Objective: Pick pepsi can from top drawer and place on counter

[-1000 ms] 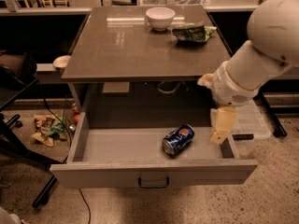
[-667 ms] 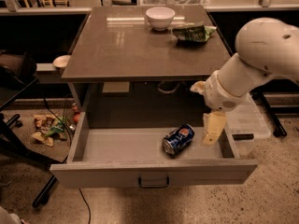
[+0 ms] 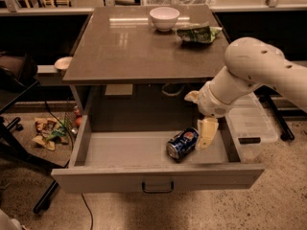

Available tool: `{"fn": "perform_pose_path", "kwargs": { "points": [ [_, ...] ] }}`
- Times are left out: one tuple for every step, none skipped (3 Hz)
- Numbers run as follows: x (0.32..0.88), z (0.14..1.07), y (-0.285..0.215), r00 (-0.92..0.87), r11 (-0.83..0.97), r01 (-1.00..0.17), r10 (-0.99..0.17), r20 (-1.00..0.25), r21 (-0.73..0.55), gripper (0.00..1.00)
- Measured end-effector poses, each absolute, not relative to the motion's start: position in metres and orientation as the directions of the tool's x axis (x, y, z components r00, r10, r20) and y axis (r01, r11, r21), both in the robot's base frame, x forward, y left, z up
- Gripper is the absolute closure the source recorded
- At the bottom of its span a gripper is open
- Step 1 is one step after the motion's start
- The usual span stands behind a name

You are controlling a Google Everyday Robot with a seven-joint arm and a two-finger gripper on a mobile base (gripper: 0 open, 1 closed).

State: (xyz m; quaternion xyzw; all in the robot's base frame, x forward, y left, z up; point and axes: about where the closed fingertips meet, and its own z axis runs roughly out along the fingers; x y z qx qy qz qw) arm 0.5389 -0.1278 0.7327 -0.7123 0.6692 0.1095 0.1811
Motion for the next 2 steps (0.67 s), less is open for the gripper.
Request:
{"fn": "perform_pose_path", "kwargs": {
  "points": [
    [0.558, 0.707, -0.125, 0.103, -0.062, -0.991, -0.912, -0.397, -0.115, 0.00],
    [0.569, 0.687, -0.123, 0.117, -0.073, -0.990, -0.908, -0.402, -0.125, 0.00]
  ]
}}
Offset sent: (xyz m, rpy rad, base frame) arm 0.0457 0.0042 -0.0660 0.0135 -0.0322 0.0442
